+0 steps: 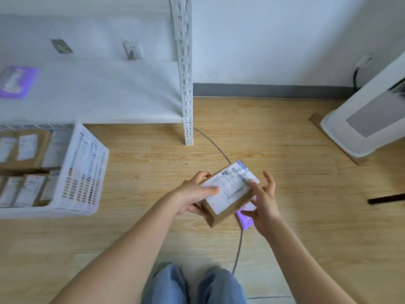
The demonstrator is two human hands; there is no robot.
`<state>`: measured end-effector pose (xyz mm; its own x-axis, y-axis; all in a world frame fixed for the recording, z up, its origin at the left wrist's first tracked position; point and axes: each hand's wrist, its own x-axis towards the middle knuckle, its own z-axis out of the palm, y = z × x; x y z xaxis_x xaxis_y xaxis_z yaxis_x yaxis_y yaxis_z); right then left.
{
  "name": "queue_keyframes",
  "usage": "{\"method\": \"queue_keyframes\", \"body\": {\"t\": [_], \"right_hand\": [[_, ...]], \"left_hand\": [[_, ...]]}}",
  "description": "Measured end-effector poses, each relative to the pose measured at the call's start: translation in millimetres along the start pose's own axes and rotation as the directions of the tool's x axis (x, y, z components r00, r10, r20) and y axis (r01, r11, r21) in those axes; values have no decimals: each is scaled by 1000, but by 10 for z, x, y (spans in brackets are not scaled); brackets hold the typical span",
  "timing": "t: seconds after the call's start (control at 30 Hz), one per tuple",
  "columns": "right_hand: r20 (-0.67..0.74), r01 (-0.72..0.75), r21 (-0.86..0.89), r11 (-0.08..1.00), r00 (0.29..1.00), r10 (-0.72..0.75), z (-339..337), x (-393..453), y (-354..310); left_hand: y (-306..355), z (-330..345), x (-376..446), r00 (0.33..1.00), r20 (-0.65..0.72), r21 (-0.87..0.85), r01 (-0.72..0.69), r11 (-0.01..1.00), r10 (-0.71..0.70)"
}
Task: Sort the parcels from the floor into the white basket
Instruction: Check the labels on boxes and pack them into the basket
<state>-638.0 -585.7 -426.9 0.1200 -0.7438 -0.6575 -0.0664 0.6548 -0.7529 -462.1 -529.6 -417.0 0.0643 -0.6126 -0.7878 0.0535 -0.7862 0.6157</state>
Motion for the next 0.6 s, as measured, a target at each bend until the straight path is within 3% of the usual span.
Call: {"method": "queue_keyframes", "body": {"t": [0.13,0.33,0.6], "right_hand": [[29,53,-6,999,998,-53,152,-482,-756],[89,106,-42,994,991,-102,429,-1127,-1564],[242,298,-75,952,931,-272,1153,-1826,-1995]], "left_hand": [[574,-47,-748,999,30,-12,-32,999,32],[1156,-138,-1677,994,-32,-97,-106,990,104],[1205,-713,-2470,946,-115,90,-295,951,304]]}}
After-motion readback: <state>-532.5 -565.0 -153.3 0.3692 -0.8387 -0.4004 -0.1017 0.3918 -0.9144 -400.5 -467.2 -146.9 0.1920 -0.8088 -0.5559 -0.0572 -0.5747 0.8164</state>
